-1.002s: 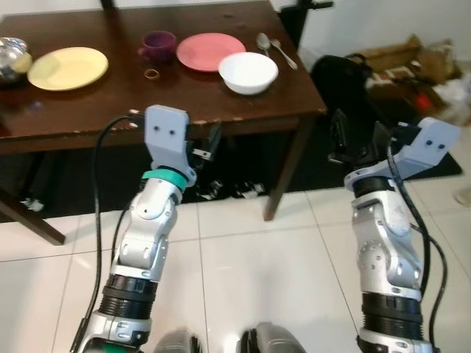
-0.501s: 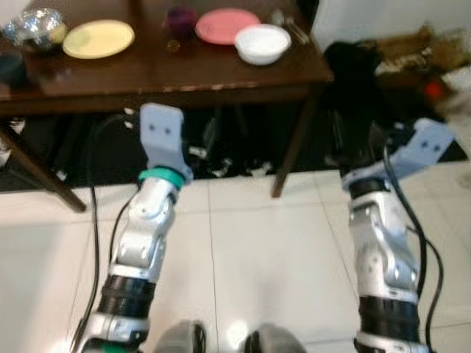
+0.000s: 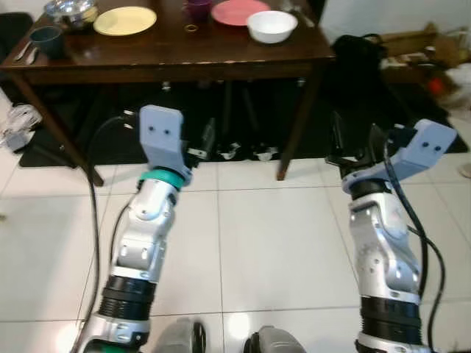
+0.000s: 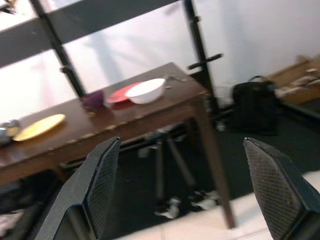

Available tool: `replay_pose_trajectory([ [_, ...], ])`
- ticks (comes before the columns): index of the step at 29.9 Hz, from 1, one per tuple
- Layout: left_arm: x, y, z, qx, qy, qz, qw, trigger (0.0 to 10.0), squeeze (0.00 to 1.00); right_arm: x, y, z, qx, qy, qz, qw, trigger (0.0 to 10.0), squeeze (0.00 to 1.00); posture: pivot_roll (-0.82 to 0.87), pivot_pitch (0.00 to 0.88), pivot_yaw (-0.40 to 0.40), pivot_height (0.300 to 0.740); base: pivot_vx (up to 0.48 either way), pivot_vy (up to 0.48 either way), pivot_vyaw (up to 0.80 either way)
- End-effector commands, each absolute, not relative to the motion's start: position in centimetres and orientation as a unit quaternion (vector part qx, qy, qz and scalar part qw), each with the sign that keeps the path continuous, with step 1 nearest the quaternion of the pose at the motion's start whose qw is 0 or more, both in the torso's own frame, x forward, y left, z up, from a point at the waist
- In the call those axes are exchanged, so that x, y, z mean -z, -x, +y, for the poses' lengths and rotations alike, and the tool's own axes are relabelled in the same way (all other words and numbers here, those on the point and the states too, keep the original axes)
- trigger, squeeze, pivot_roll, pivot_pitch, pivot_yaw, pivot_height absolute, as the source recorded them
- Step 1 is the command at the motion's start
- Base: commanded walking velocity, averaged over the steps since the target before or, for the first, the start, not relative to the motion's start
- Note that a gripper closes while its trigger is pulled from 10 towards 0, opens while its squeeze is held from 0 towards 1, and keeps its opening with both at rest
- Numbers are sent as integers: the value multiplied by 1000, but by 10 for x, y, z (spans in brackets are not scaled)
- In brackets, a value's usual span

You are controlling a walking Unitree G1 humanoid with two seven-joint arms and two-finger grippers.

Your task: Setting the table

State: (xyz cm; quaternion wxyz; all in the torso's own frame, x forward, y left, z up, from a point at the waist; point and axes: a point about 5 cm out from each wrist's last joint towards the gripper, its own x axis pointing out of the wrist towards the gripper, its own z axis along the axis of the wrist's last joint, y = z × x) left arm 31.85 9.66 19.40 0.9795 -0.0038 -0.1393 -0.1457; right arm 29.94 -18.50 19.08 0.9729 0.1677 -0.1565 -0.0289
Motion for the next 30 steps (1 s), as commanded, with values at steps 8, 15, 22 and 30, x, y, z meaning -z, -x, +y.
replay_pose_trajectory([
  [8, -191, -320, 104, 132, -5, -131, 983, 10000, 0, -191, -299, -180, 23, -178, -155, 972, 10000, 0, -56, 0, 40, 740, -301, 0, 0],
  [15, -189, -321, 103, 129, 0, -119, 984, 10000, 0, -192, -299, -180, 17, -190, -155, 969, 10000, 0, -57, 0, 38, 740, 0, 0, 0],
  [22, -187, -322, 102, 129, 1, -110, 986, 10000, 0, -192, -299, -180, 15, -190, -152, 970, 10000, 0, -57, 0, 39, 740, 0, 0, 0],
  [30, -187, -323, 104, 115, -6, -109, 987, 10000, 0, -191, -300, -179, 14, -187, -150, 971, 10000, 0, -54, 0, 36, 740, 0, 0, 73],
])
